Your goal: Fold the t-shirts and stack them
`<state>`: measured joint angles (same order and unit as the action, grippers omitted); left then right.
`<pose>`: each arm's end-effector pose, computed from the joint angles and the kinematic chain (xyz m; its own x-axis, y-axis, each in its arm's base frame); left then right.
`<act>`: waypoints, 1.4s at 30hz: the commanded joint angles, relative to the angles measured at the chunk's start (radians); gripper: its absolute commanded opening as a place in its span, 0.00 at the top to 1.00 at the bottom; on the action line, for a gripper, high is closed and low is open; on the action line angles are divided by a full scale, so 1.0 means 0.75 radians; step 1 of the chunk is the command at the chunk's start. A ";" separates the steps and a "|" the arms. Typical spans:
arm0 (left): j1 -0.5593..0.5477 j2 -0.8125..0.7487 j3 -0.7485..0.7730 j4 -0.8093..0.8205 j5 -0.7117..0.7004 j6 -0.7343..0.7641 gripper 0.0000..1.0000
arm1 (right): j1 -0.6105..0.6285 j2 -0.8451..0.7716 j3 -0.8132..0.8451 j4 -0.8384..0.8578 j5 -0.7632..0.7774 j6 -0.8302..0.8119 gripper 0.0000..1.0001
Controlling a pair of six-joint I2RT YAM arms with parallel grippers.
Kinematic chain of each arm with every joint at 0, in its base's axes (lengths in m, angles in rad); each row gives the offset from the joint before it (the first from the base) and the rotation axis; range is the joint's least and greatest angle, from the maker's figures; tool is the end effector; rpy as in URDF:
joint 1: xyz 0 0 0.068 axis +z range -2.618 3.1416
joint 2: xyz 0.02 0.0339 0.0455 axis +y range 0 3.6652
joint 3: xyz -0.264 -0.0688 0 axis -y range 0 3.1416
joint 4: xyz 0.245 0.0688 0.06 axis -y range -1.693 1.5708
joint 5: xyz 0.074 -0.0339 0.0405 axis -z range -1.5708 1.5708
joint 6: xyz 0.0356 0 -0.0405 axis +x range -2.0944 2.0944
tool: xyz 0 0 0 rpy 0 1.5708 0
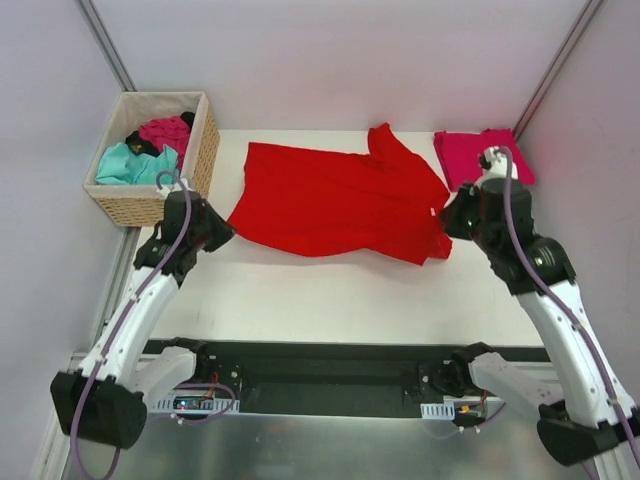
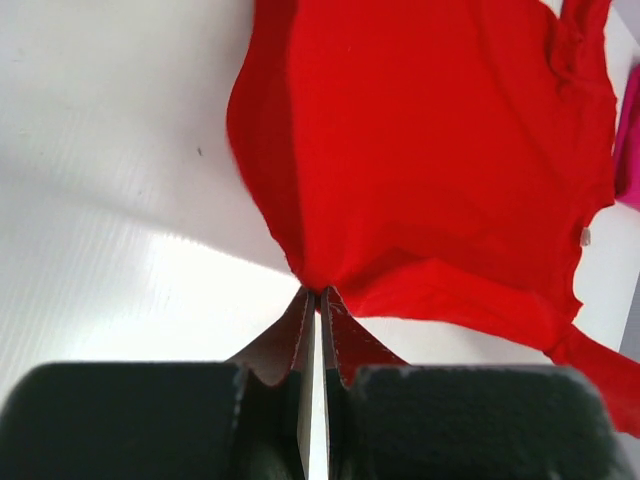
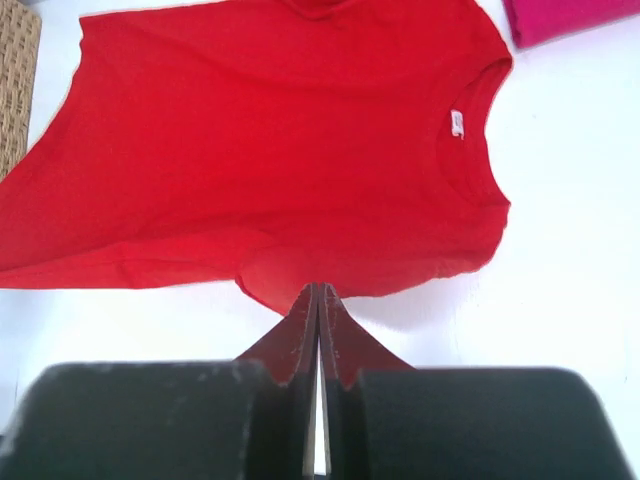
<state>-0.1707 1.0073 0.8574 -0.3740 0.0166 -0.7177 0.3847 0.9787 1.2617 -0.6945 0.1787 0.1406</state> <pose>0.2217 -0.0388 0.3046 -0.4924 -0.5824 -0.6468 -0.1856 0.7963 -0.5757 0.1795 0.0658 0.4150 -0.3977 -0.0122 -0.9174 -0.1642 0.9847 0.0580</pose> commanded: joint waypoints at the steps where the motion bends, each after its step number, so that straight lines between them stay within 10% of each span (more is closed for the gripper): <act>1: -0.008 -0.199 -0.065 -0.076 -0.053 -0.004 1.00 | 0.021 -0.225 -0.083 -0.141 0.081 -0.010 0.99; 14: -0.010 -0.363 -0.108 -0.186 -0.102 0.030 1.00 | 0.021 -0.556 -0.120 -0.422 0.083 0.042 0.99; 31: -0.012 -0.198 -0.051 -0.164 -0.122 0.053 1.00 | 0.019 -0.237 -0.087 -0.166 -0.025 -0.009 0.98; 34: -0.014 -0.218 -0.071 -0.158 -0.122 0.047 1.00 | 0.021 -0.247 -0.222 -0.178 -0.103 -0.003 0.63; 42: -0.016 -0.206 -0.071 -0.144 -0.131 0.051 1.00 | 0.027 -0.399 -0.688 -0.217 -0.152 0.121 0.30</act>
<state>-0.1715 0.8524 0.7940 -0.5053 -0.0631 -0.6964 0.3985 0.7280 0.8421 -0.8230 0.0956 0.1749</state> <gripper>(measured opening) 0.009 0.669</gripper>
